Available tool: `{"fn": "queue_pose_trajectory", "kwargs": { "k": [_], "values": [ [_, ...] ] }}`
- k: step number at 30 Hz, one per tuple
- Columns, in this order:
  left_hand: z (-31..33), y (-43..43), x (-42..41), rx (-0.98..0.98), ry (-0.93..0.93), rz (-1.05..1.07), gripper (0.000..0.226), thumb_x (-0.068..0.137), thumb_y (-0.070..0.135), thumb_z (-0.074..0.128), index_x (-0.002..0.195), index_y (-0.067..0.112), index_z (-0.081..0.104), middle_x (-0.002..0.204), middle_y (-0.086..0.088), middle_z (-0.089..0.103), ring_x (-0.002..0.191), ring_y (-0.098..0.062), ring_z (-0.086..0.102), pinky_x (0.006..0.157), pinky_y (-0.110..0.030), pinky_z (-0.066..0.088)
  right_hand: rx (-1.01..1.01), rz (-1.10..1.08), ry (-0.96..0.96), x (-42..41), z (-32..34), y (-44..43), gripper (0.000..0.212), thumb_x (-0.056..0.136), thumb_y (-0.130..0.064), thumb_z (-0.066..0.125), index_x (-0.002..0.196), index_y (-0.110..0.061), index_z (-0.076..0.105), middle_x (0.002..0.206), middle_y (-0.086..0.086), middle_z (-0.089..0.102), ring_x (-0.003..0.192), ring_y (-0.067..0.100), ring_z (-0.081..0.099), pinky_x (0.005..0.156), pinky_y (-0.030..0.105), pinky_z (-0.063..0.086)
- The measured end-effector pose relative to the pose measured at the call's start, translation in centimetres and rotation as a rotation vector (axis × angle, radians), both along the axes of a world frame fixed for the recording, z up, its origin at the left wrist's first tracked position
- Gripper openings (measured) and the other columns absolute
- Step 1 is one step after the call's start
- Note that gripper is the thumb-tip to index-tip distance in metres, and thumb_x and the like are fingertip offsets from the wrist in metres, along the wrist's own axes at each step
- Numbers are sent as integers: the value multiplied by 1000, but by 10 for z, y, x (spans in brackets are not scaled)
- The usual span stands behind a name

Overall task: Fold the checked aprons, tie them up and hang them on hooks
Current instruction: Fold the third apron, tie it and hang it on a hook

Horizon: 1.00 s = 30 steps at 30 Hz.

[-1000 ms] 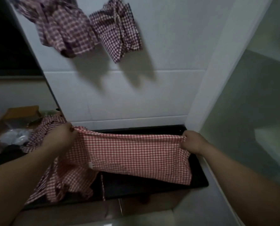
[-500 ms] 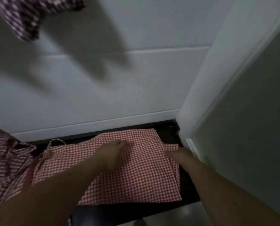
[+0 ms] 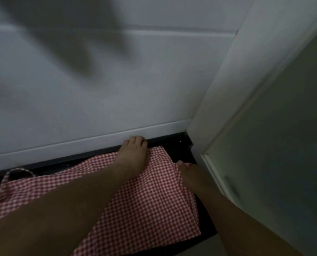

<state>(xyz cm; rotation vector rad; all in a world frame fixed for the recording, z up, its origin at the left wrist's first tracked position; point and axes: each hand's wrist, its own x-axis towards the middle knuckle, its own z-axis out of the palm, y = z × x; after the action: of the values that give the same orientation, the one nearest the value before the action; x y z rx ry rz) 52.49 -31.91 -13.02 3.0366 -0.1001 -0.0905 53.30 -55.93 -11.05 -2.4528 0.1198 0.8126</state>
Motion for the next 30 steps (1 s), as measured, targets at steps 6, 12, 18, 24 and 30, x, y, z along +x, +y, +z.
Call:
{"fn": "queue_pose_trajectory", "kwargs": {
  "k": [6,12,18,24,30],
  "values": [
    [-14,-6,-17,24,-50,-109,47,97,34,53,139,14,49,133,-14,51,118,-34,51,99,-45,42,216,-15,75,16,5,4,30,102,-36,50,124,-23,66,132,-1,65,112,22,64,103,41,52],
    [-14,1,-24,-158,256,148,88,90,75,45,155,16,35,148,-12,47,133,-32,49,110,-47,38,420,-56,354,-24,-2,-7,29,98,-24,60,125,-25,72,116,3,77,108,25,73,104,47,54],
    [-2,-7,-8,-415,388,85,25,95,55,57,88,30,55,100,7,65,101,-21,61,101,-44,43,284,-139,222,-9,1,1,36,93,-47,69,105,-13,74,106,7,73,93,19,69,79,31,60],
    [46,10,-36,-979,439,26,19,94,38,72,104,22,71,102,7,78,95,-12,73,93,-37,58,645,-201,83,-18,23,7,18,100,-21,64,107,-20,81,106,5,79,107,31,72,98,44,56],
    [169,31,-70,-967,286,-170,30,99,40,65,120,23,78,139,7,60,129,1,54,115,-22,40,932,74,50,-34,131,25,33,98,-16,63,130,-19,71,131,6,71,123,29,66,110,50,46]
  ]
}}
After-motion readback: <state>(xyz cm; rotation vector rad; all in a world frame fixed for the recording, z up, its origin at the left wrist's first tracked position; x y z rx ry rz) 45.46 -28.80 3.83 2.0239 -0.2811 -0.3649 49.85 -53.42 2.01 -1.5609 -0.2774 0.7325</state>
